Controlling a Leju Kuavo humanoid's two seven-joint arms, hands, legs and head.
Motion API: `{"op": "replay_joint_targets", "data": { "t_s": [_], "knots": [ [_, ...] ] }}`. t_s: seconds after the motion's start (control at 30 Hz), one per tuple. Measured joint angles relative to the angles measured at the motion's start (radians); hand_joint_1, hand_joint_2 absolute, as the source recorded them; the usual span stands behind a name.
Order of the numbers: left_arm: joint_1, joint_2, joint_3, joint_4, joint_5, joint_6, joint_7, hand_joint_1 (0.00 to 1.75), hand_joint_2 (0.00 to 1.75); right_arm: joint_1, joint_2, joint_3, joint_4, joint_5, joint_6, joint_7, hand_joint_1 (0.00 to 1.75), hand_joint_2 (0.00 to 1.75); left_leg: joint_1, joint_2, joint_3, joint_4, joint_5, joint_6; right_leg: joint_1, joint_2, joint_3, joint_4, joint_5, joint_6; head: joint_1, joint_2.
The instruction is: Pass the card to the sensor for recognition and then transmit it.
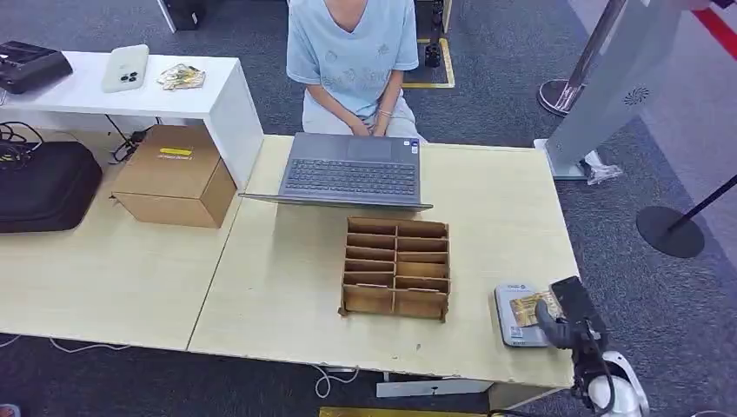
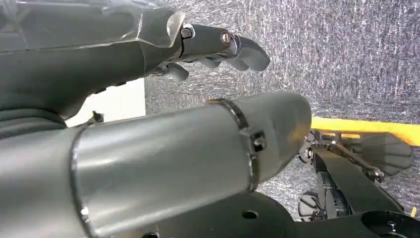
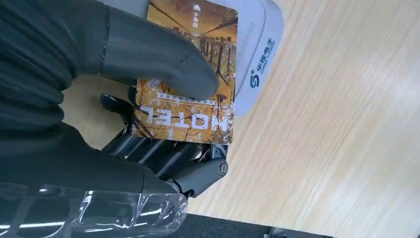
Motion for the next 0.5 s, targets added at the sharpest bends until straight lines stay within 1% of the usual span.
{"op": "replay_joint_targets", "data": {
  "t_s": [0.5],
  "knots": [
    [0.000, -0.004, 0.000, 0.000, 0.006, 0.012, 0.000, 0.00, 0.00, 0.001, 0.005, 0.000, -0.008, 0.033, 0.000, -0.002, 1.75, 1.75, 0.000, 0.000, 0.000, 0.000, 0.000, 0.000, 0.000, 0.000, 0.000, 0.000, 0.000, 0.000, 0.000, 0.000]
  ]
}}
